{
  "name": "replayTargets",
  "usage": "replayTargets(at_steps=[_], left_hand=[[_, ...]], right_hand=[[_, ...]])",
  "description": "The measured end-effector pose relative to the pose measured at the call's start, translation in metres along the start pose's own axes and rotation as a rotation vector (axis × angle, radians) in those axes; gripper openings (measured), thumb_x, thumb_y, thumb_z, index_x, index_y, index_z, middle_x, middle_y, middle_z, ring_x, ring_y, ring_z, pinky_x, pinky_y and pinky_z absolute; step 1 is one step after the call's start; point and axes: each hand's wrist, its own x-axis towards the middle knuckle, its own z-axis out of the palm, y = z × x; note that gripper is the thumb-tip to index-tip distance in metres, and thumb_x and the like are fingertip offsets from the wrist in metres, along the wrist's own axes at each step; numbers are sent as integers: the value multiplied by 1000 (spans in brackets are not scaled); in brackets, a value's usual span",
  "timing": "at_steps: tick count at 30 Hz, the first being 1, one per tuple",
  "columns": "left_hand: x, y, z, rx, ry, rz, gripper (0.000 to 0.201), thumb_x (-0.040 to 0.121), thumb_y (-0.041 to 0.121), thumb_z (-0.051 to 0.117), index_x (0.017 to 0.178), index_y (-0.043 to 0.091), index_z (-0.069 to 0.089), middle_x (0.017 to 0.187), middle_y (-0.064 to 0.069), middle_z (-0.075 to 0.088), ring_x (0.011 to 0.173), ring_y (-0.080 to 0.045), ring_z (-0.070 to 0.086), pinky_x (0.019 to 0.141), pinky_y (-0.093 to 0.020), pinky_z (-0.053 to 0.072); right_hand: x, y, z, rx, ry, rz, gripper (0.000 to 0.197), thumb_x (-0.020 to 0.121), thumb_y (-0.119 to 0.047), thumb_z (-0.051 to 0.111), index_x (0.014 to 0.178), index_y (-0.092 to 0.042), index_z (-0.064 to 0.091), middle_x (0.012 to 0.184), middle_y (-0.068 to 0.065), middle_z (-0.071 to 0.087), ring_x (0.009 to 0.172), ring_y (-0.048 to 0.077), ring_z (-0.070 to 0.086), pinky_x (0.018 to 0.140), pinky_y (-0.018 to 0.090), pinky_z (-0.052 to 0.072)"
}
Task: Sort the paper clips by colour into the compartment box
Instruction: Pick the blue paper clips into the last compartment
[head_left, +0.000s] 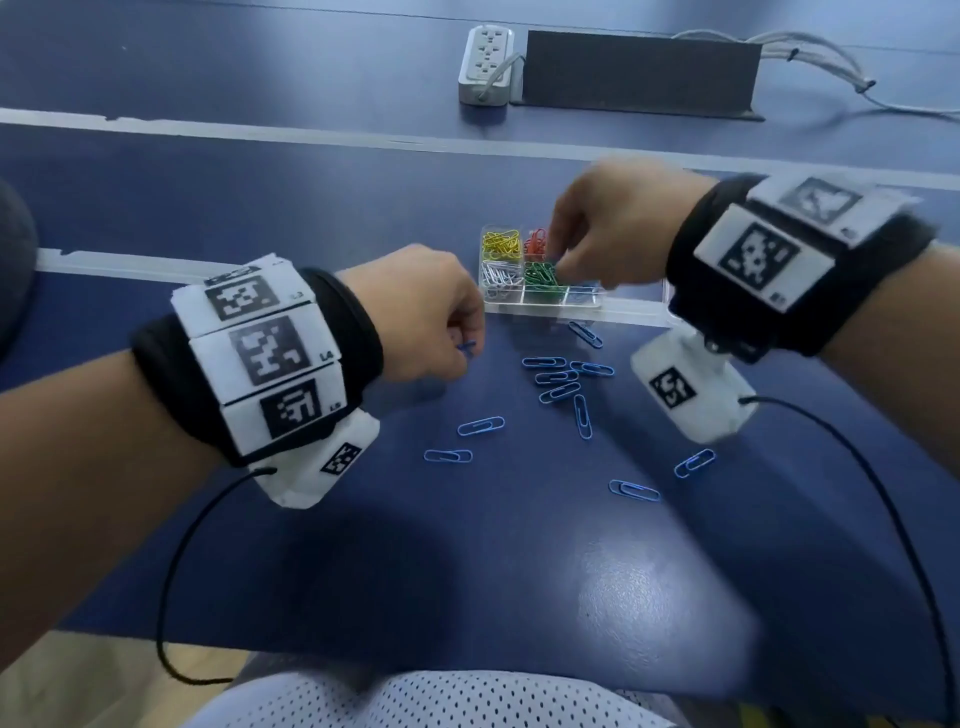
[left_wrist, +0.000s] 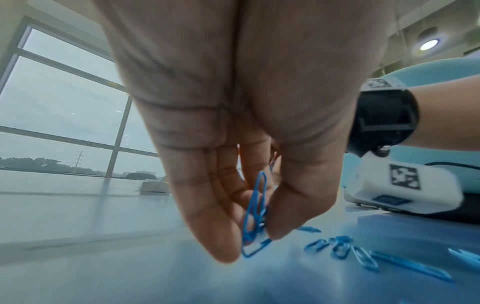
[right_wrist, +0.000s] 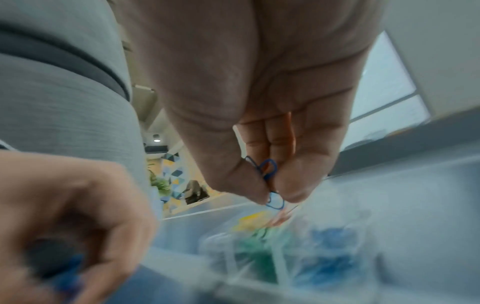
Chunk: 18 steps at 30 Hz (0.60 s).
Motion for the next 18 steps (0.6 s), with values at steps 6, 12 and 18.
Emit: replayTargets(at_steps=[6, 12, 18], left_hand=[[39, 27, -14, -120, 166, 77, 16, 72, 15, 65, 85, 19, 73, 59, 8, 55, 52, -4, 50, 52, -12, 37], [66, 37, -25, -180, 246, 62, 19, 77, 13, 64, 91, 21, 73, 60, 12, 52, 55, -4, 48, 55, -17, 38], [78, 48, -26, -102, 246, 103, 23, 79, 11, 64, 99, 19, 73, 74, 6, 59, 75, -12, 53, 64, -21, 40]], right_hand=[[26, 18, -12, -43, 29, 134, 16, 77, -12, 62, 88, -12, 73, 74, 8, 72, 73, 22, 71, 68, 28, 55], [34, 25, -13, -13, 9, 123, 15, 75, -9, 70, 90, -11, 71, 87, 11, 74, 73, 21, 70, 64, 25, 52], [27, 36, -11, 33, 41, 129, 18, 78, -4, 60, 71, -20, 66, 80, 9, 74, 72, 23, 72, 78, 40, 59]])
